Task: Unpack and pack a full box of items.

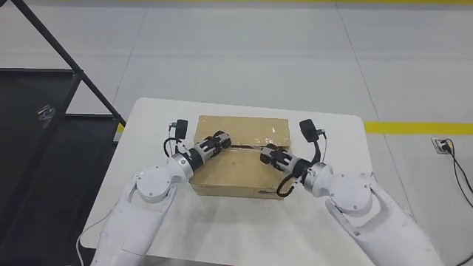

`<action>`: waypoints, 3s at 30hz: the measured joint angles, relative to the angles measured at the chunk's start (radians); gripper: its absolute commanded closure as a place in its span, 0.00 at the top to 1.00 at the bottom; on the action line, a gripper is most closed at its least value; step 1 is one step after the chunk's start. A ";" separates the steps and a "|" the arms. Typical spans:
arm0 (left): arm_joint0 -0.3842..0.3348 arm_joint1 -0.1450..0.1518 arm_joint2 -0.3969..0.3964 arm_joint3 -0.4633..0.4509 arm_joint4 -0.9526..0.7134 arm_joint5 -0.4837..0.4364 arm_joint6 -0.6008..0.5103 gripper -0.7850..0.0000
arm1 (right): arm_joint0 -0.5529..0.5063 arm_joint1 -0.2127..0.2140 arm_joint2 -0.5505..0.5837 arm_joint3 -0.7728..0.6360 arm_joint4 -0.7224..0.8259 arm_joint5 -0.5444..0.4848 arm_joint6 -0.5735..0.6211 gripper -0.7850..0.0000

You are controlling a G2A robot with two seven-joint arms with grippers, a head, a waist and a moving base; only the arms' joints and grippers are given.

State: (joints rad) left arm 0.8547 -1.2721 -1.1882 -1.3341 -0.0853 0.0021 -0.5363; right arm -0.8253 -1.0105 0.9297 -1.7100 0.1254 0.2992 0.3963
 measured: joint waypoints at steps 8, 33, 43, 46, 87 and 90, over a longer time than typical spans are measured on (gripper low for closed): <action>0.001 -0.002 0.005 -0.004 0.004 0.004 0.003 0.00 | -0.032 0.002 -0.081 -0.081 -0.427 0.046 -0.056 0.00; 0.026 0.002 -0.017 -0.034 0.009 -0.002 -0.002 0.00 | 0.053 -0.122 -0.153 0.000 -0.585 0.426 -0.160 0.00; 0.038 0.005 -0.033 -0.042 0.007 -0.011 -0.007 0.00 | 0.076 -0.154 -0.039 0.079 -0.366 0.453 -0.082 0.00; 0.043 0.007 -0.043 -0.048 0.004 -0.014 -0.004 0.00 | 0.089 -0.157 -0.014 0.105 -0.338 0.466 -0.044 0.00; 0.119 0.035 -0.129 -0.113 0.037 0.003 0.035 0.00 | -0.106 -0.175 0.145 -0.101 -0.345 0.393 -0.176 0.00; 0.103 0.032 -0.115 -0.084 0.040 0.005 0.048 0.00 | -0.123 -0.176 0.149 -0.118 -0.358 0.389 -0.178 0.00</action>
State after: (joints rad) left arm 0.9577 -1.2399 -1.3036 -1.4178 -0.0451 0.0074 -0.4886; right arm -0.9481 -1.1862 1.0784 -1.8280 -0.2322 0.6881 0.2183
